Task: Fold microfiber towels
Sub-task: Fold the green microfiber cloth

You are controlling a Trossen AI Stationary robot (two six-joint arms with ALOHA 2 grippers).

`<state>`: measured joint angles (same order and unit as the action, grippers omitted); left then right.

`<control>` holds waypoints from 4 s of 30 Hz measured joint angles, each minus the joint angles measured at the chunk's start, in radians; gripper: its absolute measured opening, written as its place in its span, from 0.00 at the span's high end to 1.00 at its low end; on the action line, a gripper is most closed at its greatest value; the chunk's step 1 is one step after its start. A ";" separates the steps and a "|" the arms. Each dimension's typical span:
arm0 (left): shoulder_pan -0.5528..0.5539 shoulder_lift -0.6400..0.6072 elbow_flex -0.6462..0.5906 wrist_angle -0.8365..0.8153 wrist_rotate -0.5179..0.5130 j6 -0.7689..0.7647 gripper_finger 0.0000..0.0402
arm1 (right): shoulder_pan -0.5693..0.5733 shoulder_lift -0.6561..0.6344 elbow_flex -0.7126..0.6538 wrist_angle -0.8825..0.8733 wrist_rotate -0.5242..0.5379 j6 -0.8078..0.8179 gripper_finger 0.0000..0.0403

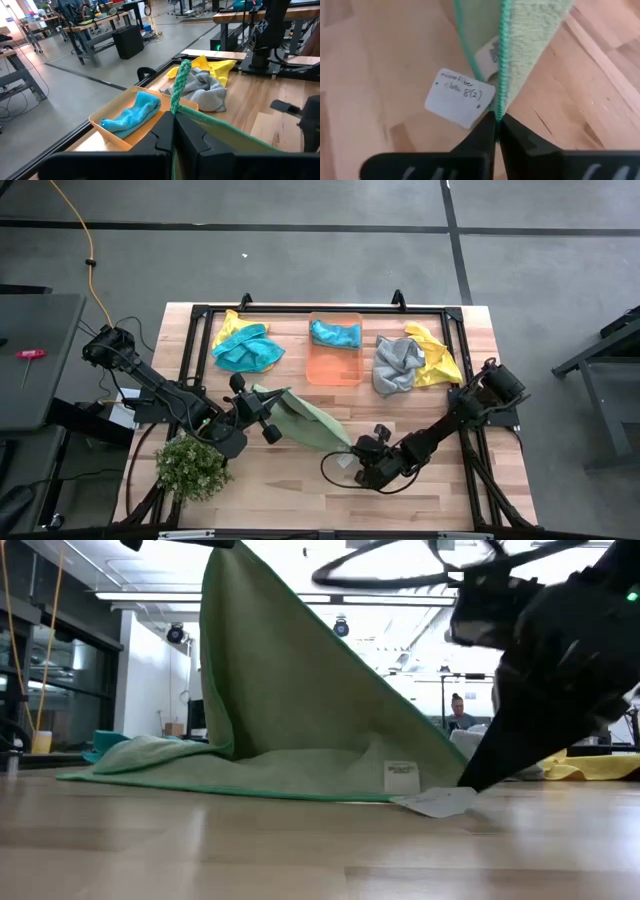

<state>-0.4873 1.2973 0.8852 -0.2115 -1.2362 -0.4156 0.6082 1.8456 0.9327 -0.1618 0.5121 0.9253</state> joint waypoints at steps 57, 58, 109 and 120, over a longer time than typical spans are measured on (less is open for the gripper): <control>0.181 -0.334 0.161 0.005 0.244 0.846 1.00 | -0.278 -0.711 0.546 -1.163 0.286 -0.505 1.00; 0.195 -0.331 0.161 0.005 0.261 0.834 1.00 | -0.291 -0.712 0.546 -1.163 0.286 -0.520 1.00; 0.357 -0.475 -0.153 0.593 0.515 1.134 1.00 | -0.165 -0.609 0.722 -1.336 0.331 -0.523 1.00; 0.602 -0.359 -0.152 0.717 0.731 1.056 1.00 | -0.261 -0.616 0.867 -1.357 0.372 -0.691 1.00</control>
<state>0.1146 0.9385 0.7334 0.5053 -0.5047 0.6403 0.3477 1.2297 1.8000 -1.5190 0.8837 0.2342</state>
